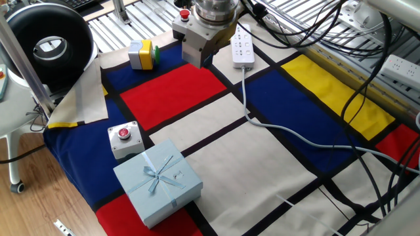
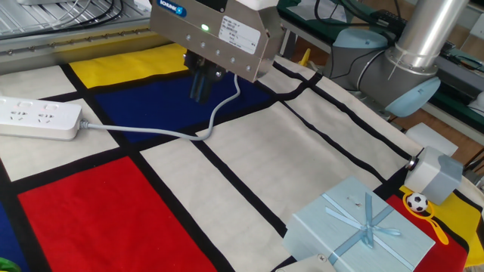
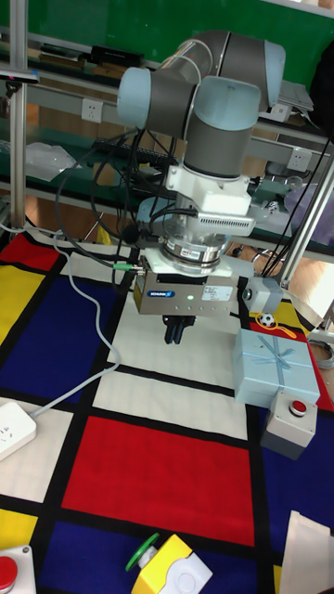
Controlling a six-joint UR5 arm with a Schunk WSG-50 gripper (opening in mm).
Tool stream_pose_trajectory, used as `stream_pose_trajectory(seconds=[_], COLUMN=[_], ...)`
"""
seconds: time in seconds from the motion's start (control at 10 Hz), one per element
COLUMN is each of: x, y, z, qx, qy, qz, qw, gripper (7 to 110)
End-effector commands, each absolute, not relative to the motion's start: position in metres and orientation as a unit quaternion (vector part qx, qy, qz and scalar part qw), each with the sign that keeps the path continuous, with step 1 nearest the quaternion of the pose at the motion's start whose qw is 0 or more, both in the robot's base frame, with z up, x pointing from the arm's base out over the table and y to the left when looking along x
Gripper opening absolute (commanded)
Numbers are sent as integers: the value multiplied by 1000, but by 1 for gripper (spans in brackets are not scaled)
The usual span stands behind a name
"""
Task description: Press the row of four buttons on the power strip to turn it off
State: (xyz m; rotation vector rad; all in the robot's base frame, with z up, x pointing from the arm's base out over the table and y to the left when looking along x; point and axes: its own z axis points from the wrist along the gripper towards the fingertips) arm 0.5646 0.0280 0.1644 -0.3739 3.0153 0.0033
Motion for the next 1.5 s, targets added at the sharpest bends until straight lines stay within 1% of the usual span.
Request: stream_pose_trajectory(seconds=[0.0, 0.1, 0.2, 0.4, 0.5, 0.6, 0.7, 0.9, 1.1, 1.2, 1.3, 1.4], x=[566, 565, 566, 568, 587, 588, 582, 566, 561, 556, 555, 555], y=[42, 48, 43, 44, 25, 20, 34, 38, 49, 48, 36, 37], z=[166, 167, 167, 167, 169, 169, 168, 166, 166, 166, 165, 165], qx=[-126, -126, -129, -124, -103, -90, -73, -96, -99, -96, -96, -100], qy=[990, 989, 989, 990, 990, 991, 993, 993, 993, 994, 995, 994], qz=[31, 42, 33, 34, -6, -15, 15, 25, 46, 46, 22, 25], qw=[58, 58, 59, 63, 95, 98, 87, 57, 48, 39, 33, 35], gripper=[7, 7, 7, 7, 7, 7, 7, 7, 7, 7, 7, 7])
